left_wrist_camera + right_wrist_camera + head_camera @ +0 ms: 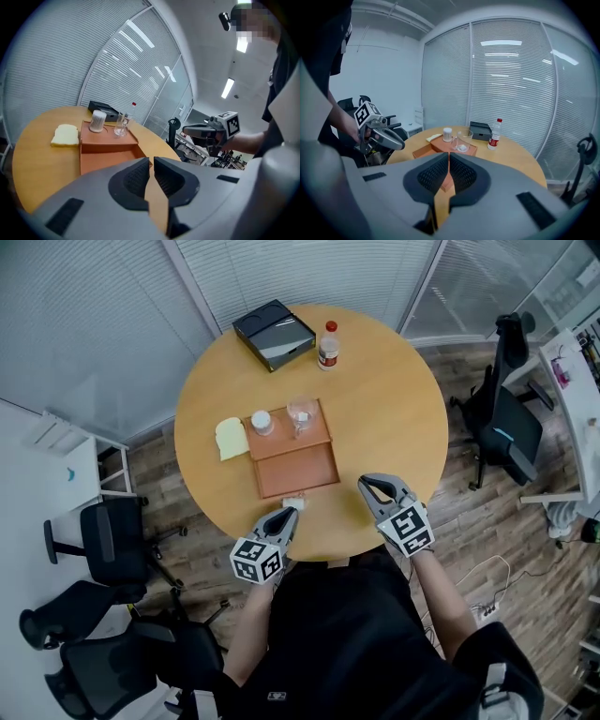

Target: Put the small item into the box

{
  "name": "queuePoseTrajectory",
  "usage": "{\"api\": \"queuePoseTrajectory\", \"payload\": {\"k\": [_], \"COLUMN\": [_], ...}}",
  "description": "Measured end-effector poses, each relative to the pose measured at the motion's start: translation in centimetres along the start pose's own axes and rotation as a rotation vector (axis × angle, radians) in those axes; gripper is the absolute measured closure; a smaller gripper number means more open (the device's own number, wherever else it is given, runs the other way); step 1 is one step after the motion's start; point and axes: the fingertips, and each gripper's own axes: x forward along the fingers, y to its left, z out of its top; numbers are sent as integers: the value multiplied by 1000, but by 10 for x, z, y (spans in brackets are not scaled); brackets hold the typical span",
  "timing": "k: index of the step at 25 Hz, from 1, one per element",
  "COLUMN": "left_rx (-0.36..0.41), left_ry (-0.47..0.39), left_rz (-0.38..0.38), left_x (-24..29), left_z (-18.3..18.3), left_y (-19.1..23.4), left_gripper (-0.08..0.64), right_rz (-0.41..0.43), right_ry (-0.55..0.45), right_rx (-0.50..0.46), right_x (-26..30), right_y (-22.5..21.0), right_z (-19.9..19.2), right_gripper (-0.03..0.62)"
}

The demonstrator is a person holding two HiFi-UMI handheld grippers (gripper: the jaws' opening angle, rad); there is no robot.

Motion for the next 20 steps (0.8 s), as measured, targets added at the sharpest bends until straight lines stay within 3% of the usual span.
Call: {"api": "queuePoseTrajectory", "payload": {"k": [8, 20], "left_rx": [3, -40], "left_ry": [127, 255], "left_rz": [102, 398], "left_x": [25, 43], "left_z": [-44, -92], "left_y": [26, 66], "left_gripper": [362, 232], "right_rz": [2, 32], "right_ry": [26, 16], "right_rx": [29, 21], "right_x": [-1, 11], "right_y": [1, 7], "right_z": [-17, -9], "right_gripper": [583, 583]}}
